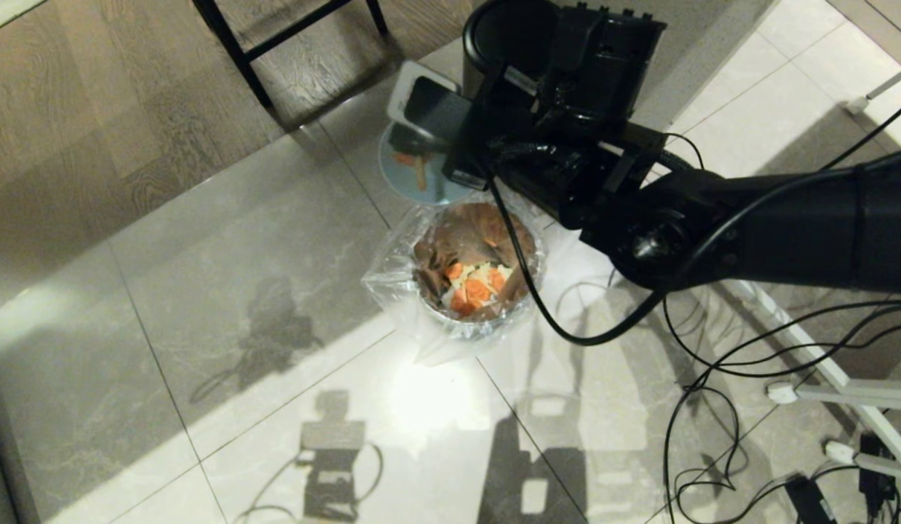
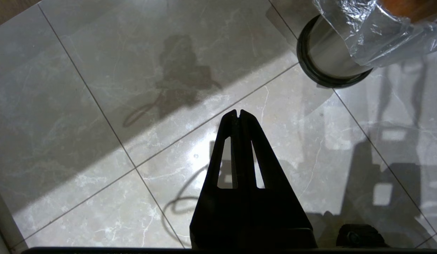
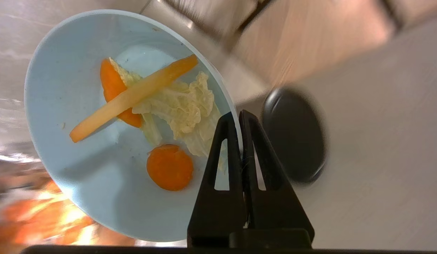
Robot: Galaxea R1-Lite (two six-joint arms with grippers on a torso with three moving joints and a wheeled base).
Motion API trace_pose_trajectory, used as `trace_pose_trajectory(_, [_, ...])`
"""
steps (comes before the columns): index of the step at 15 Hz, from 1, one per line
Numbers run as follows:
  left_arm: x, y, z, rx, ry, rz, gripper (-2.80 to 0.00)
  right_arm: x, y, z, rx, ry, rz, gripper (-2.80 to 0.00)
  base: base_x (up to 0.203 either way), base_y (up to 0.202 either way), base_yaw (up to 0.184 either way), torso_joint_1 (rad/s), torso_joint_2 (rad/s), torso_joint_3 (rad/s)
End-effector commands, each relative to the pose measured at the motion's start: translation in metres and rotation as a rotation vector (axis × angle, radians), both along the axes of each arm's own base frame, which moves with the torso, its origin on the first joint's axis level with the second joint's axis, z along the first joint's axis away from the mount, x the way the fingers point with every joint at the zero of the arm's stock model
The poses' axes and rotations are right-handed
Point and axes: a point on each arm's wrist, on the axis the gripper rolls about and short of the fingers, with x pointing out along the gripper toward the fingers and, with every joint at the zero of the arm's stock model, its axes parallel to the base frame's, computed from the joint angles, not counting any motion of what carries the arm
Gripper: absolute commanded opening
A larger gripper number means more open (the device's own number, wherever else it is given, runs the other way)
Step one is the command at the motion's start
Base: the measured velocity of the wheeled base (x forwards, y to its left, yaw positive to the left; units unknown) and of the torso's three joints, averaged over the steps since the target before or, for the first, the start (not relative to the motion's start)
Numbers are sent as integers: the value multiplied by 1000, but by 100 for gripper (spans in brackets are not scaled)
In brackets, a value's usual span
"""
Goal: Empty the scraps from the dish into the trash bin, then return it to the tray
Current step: Pour the leftover food from the bowl into the trash can
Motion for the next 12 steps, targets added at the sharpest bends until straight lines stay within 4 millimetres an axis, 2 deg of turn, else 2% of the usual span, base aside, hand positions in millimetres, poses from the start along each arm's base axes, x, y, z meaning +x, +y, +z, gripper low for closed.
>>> trace_pose_trajectory(1, [0, 0, 0, -1, -1, 1, -280, 0, 2, -1, -56, -45, 17, -280, 0, 0, 0, 0, 0, 0])
trace_pose_trajectory(9, [0, 0, 0, -2, 1, 1, -280, -9, 3, -11, -186, -217, 72, -280, 0, 0, 0, 0, 0, 0])
trace_pose_trajectory(12, [0, 0, 0, -1, 1, 1, -280, -15, -2, -16, -230, -255, 61, -280, 0, 0, 0, 0, 0, 0])
